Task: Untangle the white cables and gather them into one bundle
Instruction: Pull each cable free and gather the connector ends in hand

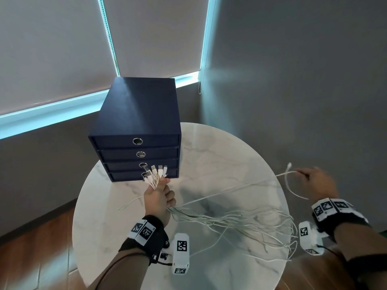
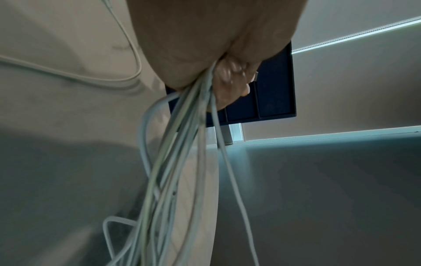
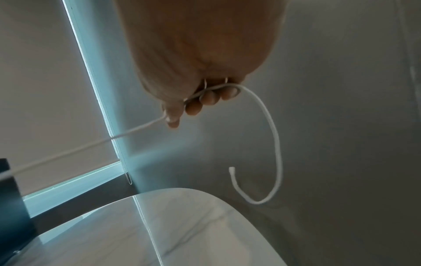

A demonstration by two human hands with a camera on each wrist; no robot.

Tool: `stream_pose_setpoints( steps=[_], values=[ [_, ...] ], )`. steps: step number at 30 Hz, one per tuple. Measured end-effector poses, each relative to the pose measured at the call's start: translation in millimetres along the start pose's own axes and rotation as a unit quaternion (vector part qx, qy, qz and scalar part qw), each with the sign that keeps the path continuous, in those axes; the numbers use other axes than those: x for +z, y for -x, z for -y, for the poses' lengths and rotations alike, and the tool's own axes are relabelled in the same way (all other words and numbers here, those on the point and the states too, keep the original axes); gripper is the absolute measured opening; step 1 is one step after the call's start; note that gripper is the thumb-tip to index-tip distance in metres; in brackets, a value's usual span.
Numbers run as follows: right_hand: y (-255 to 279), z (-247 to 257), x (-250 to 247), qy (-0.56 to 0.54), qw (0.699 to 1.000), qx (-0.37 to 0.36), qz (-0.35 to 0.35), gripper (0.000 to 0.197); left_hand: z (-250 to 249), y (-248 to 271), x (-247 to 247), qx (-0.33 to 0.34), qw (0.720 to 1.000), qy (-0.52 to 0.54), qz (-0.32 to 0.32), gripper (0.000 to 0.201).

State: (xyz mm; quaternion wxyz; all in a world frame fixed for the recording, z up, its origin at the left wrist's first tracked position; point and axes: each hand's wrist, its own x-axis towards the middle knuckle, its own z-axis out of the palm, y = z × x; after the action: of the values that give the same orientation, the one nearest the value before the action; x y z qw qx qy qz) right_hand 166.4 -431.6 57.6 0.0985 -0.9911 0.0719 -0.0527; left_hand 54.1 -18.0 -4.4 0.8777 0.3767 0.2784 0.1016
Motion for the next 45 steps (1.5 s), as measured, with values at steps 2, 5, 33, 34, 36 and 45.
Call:
stream_pose_setpoints(
  steps=[2, 5, 33, 34, 36, 45],
  values=[
    [2.4, -5.2, 6.5, 0.061, 0.993, 0.06, -0.077, 0.025, -0.3, 1.1, 0.4, -0.003, 1.0, -0.002, -0.005, 0.025],
    [8.6, -8.8, 26.5, 0.102, 0.982, 0.161, 0.009, 0.028, -1.7, 1.5, 2.4, -0.006, 1.0, 0.001, -0.009, 0.024],
    [141.9, 142.5, 110.1, -0.066, 0.908, -0.267, 0.317, 0.046, -10.6, -8.0, -4.7, 0.03, 0.992, 0.059, -0.108, 0.02],
    [140.3, 140.1, 110.9, -0.054, 0.916, -0.266, 0.296, 0.038, -11.8, -8.7, -6.7, 0.028, 0.991, 0.066, -0.114, 0.02],
    [136.5, 135.7, 115.8, -0.044, 0.922, -0.259, 0.284, 0.029, -15.8, -10.6, -12.0, 0.023, 0.989, 0.083, -0.121, 0.019],
    [118.8, 190.6, 117.4, -0.028, 0.825, -0.257, 0.503, 0.083, -8.2, -11.3, -67.5, 0.006, 0.987, 0.006, -0.16, 0.028]
  ],
)
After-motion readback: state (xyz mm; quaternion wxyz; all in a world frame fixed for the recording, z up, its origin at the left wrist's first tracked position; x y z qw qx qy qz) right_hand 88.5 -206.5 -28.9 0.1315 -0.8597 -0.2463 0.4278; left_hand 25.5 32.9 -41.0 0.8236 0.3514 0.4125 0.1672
